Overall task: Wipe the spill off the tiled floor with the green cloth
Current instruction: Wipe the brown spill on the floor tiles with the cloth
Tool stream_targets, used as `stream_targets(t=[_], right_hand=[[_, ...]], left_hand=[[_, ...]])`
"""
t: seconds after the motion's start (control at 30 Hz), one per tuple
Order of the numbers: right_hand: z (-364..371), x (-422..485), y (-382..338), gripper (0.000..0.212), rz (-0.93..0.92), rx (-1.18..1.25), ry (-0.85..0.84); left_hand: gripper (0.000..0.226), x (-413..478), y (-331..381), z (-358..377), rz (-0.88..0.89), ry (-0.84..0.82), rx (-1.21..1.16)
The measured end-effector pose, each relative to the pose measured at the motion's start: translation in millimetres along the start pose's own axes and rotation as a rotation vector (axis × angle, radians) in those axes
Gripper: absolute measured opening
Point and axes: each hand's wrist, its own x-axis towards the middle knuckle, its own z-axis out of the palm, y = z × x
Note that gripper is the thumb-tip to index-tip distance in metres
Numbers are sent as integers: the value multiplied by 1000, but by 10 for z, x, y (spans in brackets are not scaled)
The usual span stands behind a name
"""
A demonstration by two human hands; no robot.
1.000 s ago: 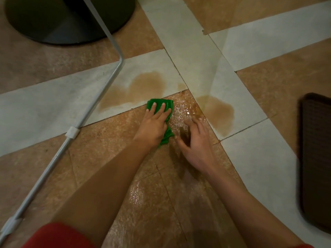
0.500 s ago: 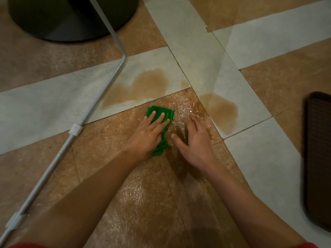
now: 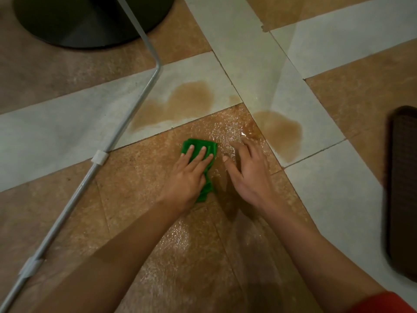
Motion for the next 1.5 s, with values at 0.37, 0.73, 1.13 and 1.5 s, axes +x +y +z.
stream_targets(t=[0.37,0.73,1.13,1.5], right_hand=[[-178,-27,99,56,47,61,95],[-280,-108,165,49,28,-45,-5],[-323,-213,289,58,60,-80,-24],[-423,-286,392,57,82,-113,-9]], left_hand=[[52,117,195,78,-58,-16,16],[57,174,340,57,-144,-4,77],[49,104,297,93,-67,0,-21],[51,52,359,140,104,-38,93]])
